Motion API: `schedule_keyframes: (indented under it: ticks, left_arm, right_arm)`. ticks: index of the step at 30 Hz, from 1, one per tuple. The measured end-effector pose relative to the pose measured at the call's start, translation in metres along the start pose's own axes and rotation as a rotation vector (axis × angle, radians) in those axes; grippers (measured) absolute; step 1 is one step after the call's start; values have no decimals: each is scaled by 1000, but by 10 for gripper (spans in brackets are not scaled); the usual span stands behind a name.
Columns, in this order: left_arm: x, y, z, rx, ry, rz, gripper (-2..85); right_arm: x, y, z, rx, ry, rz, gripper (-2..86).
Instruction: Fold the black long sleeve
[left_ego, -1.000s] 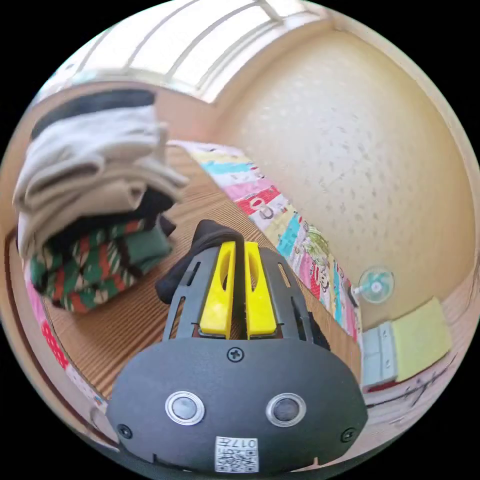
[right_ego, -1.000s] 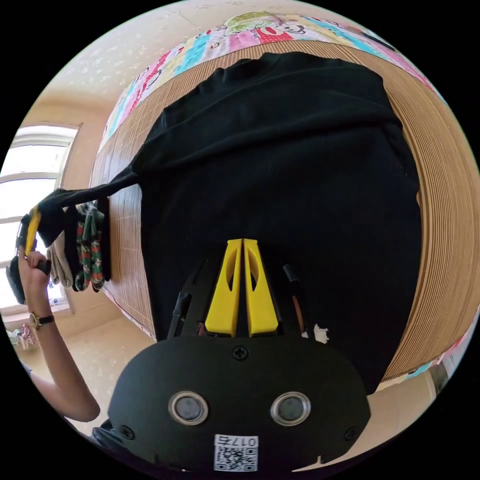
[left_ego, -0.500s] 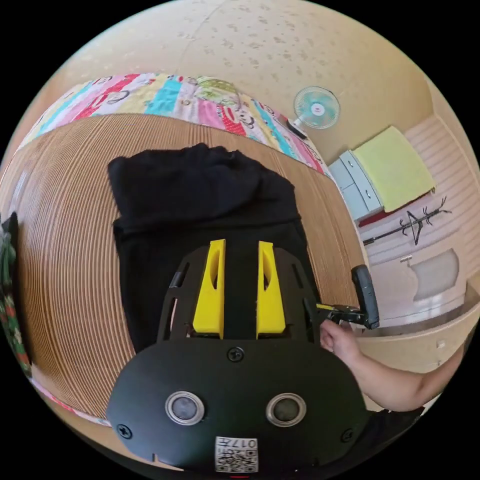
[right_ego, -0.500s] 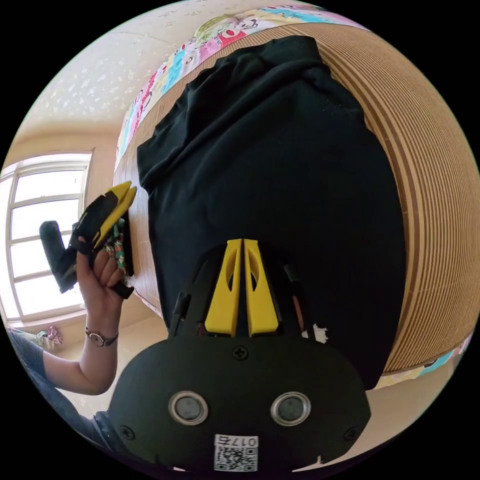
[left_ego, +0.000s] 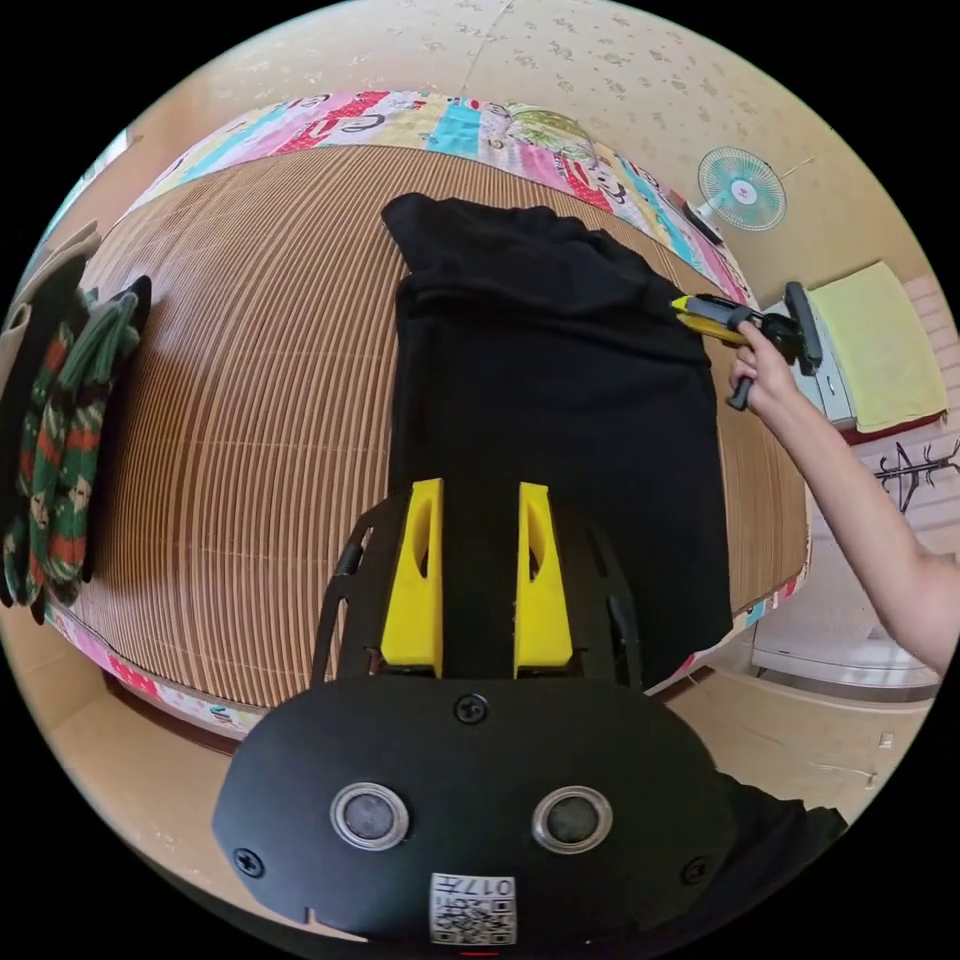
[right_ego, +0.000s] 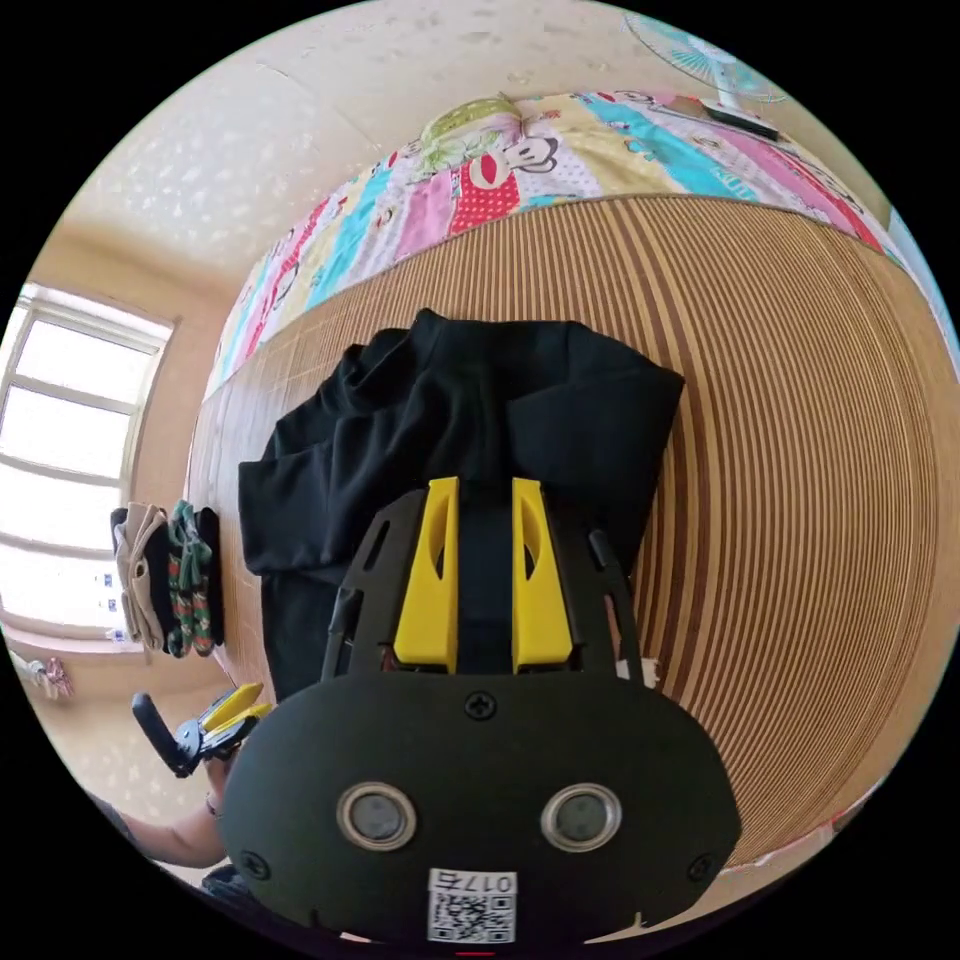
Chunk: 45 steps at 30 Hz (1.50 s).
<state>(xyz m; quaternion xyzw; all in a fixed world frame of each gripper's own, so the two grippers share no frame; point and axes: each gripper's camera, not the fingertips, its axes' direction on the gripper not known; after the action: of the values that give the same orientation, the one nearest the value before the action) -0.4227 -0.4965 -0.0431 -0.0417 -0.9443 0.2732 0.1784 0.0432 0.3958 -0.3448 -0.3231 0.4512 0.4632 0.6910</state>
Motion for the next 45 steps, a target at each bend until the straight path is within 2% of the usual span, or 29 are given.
schedule_keyframes:
  ticks: [1,5,9,12,13,15,17,20,26,30,32,35,38,39,41,42,43,44,45]
  left_arm:
    - [3,1,0,6,13,-6,112]
    - [-4,7,-4,23,48,-40,111]
    - [-34,19,-3,-10,52,-69,110]
    - [-64,28,-8,-29,74,-81,114]
    - [-77,33,-13,-31,95,-92,115]
    - [-99,43,-22,-27,123,-117,119]
    - [-121,56,-28,-49,131,-136,123]
    - [-151,81,-30,-155,125,-161,130]
    - [-179,121,-21,-383,179,-91,137]
    - [-196,104,3,-455,307,-78,124]
    - [-210,98,9,-460,302,-125,112]
    - [-230,90,15,-500,350,-162,83]
    - [-238,87,11,-560,518,-89,42]
    - [-237,88,-1,-560,566,-12,40]
    - [-239,93,-22,-598,654,78,39]
    - [-246,96,-36,-626,782,72,39]
    - [-256,98,-54,-587,968,36,39]
    - [-261,97,-64,-543,1056,15,39]
    - [-272,92,-82,-435,1193,-22,39]
  right_arm:
    - [0,-6,6,-35,16,1,60]
    - [-21,19,-75,157,-43,-82,38]
    - [-17,38,-114,170,174,-115,38]
    - [36,38,-98,13,164,15,52]
    - [55,49,-103,-3,105,69,62]
    - [67,76,-124,35,35,39,70]
    - [76,123,-141,-24,74,1,74]
    - [100,190,-143,-223,-4,24,78]
    - [140,302,-155,-436,-114,154,102]
    - [144,322,-153,-501,-140,124,96]
    - [147,317,-161,-510,-117,105,66]
    - [148,314,-176,-540,-191,62,40]
    - [146,329,-206,-553,-243,5,31]
    - [148,335,-215,-550,-274,11,30]
    - [170,363,-265,-462,-503,126,26]
    - [179,370,-281,-400,-612,187,25]
    - [195,384,-317,-200,-849,278,24]
    - [205,395,-351,2,-966,310,22]
    - [206,398,-366,79,-992,302,22]
